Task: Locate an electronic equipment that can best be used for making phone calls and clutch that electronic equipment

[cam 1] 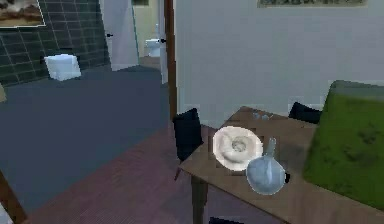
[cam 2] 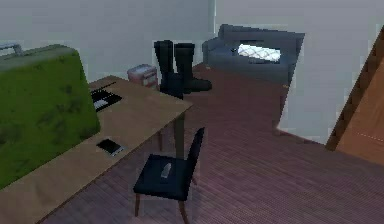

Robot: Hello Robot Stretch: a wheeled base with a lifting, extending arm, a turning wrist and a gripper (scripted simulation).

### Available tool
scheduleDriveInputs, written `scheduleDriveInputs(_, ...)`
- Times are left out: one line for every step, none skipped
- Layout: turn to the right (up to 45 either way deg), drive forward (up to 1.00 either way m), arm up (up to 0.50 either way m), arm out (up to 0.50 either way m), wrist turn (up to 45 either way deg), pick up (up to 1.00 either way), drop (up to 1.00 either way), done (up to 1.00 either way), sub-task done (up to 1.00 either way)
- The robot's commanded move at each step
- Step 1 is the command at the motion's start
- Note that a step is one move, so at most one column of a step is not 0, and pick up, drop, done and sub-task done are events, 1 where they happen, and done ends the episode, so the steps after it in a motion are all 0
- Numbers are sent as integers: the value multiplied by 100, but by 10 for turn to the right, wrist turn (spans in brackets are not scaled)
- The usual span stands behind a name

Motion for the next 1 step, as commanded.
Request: scheduleDriveInputs(-210, 0, 0, 0, 0, 0, 0, 0, 0)
